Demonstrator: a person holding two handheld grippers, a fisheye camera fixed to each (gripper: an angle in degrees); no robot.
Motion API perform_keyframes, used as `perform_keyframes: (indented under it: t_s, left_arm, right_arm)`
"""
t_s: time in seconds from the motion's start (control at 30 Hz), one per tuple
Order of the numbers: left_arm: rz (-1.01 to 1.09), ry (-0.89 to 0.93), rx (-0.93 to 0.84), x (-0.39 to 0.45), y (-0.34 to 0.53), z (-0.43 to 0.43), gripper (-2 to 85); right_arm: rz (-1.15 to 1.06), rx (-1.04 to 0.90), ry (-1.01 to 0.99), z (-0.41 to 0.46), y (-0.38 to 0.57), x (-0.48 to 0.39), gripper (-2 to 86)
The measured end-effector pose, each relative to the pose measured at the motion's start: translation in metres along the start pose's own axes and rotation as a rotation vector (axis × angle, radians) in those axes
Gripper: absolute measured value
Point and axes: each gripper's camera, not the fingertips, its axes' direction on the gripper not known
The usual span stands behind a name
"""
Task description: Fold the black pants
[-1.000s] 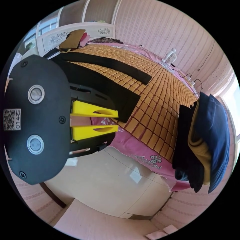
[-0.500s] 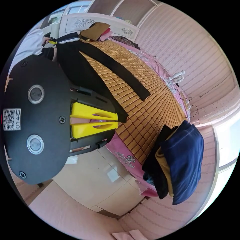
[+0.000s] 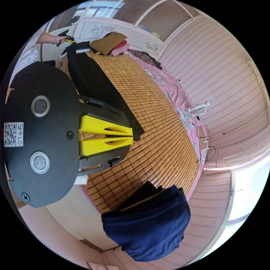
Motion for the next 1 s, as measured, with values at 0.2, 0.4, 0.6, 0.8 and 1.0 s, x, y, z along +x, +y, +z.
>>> perform_keyframes:
  t_s: [0.2,0.4,0.6,0.8,1.0]
  left_arm:
    - [-0.154,-0.127,0.116,0.031,-0.028,0.051,5.8]
    - [-0.074,-0.186,-0.080,0.058,-0.014,0.117,4.6]
    - [0.102,-0.440,-0.302,0.091,0.002,0.180,-0.5]
    - [0.290,-0.562,-0.437,0.123,0.001,0.200,-1.0]
    - [0.304,-0.544,-0.428,0.136,0.020,0.200,-1.0]
  right_arm:
    - [0.158,-0.103,0.010,0.067,-0.066,-0.035,9.2]
    - [0.052,-0.260,0.221,0.125,-0.053,-0.055,9.1]
    - [-0.106,-0.291,0.242,0.140,-0.044,-0.071,3.1]
    - [-0.160,-0.314,0.230,0.112,-0.015,-0.057,1.2]
    - [-0.059,-0.210,0.142,0.051,0.039,-0.026,0.9]
